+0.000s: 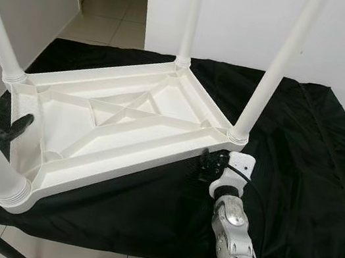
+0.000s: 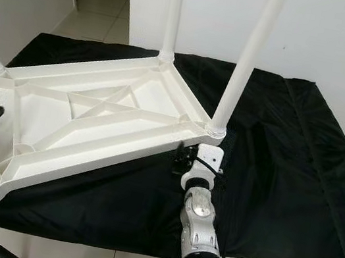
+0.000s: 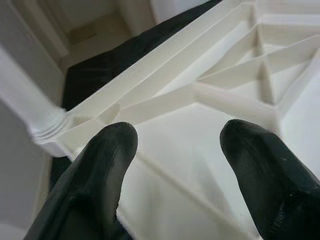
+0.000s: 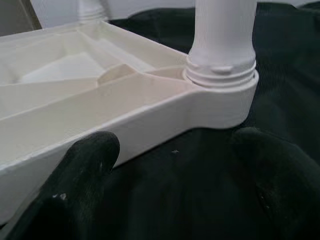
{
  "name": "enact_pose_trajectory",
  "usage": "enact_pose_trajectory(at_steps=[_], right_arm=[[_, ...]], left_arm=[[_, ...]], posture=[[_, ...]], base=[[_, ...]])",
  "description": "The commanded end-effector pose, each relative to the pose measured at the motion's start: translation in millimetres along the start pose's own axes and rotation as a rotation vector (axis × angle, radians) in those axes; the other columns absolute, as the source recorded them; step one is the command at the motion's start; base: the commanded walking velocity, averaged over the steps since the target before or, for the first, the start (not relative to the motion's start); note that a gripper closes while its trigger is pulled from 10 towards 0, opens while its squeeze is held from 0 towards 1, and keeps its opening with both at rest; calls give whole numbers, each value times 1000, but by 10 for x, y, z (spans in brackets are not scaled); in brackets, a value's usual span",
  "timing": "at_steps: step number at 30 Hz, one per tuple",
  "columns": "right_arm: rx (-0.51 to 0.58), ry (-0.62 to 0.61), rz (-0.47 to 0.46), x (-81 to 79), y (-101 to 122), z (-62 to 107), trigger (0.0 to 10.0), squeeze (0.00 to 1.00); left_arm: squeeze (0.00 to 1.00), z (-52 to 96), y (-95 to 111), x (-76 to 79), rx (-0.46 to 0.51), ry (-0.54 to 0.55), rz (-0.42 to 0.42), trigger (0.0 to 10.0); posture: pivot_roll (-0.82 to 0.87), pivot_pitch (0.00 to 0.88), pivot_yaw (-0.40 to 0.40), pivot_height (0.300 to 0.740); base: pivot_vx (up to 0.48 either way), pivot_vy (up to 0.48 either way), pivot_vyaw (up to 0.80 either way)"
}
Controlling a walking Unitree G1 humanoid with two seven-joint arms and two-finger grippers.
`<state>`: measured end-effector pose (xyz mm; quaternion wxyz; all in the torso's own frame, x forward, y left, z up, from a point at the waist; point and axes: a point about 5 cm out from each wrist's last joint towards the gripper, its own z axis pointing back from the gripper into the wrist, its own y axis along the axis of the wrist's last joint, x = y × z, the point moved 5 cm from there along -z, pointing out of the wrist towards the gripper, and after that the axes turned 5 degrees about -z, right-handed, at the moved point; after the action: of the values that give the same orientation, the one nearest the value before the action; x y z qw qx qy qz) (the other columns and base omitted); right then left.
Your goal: Building children table
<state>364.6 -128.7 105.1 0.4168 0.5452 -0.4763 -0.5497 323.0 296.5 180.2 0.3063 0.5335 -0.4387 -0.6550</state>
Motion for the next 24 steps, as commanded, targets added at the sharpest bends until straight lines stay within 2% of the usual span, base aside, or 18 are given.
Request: enact_pose_trajectory(at_steps=[1,2,3,4,7,8,9,10,11,14,17,22,24], right_arm=[[-50,-34,-19,33,-119,28,10000,0],[-50,-34,-19,33,-119,28,10000,0],[-67,-52,-40,56,-135,-3,10000,0],[-71,-62,-50,74,-128,-26,10000,0],[-72,-70,-56,86,-120,-41,10000,0],[-71,-72,-52,92,-106,-59,10000,0],[-82,-80,-53,118,-95,-105,10000,0],[-97,-85,-53,135,-101,-134,10000,0],[-97,-85,-53,135,-101,-134,10000,0],[-127,-79,-45,154,-101,-208,10000,0],[-134,-78,-47,154,-98,-230,10000,0],[-196,-36,-19,114,-129,-351,10000,0],[-201,-28,-8,107,-125,-374,10000,0]], left_arm=[[0,-54,116,39,65,15,7,10000],[0,-54,116,39,65,15,7,10000],[0,-111,220,234,129,-76,43,10000],[0,-127,255,330,148,-121,58,10000],[0,-132,273,388,157,-148,67,10000],[0,-129,287,463,165,-185,85,10000],[0,-100,322,663,183,-275,102,10000],[0,-77,343,784,190,-330,120,10000],[0,-77,343,784,190,-330,120,10000],[0,-30,387,1003,206,-424,156,10000],[0,-15,398,1051,211,-445,163,10000],[0,105,514,1345,238,-557,228,10000],[0,124,534,1381,240,-568,237,10000]], posture=[[29,46,47,740],[29,46,47,740],[25,44,44,740],[25,44,44,740],[25,44,44,740],[25,44,44,740],[16,40,44,740],[17,37,41,740],[17,37,41,740],[19,35,32,740],[19,35,32,740],[24,28,22,740],[24,28,22,740]], base=[[0,0,0],[0,0,0],[0,0,0],[0,0,0],[0,0,0],[0,0,0],[0,0,0],[0,0,0],[0,0,0],[0,0,0],[0,0,0],[0,0,0],[0,0,0]])
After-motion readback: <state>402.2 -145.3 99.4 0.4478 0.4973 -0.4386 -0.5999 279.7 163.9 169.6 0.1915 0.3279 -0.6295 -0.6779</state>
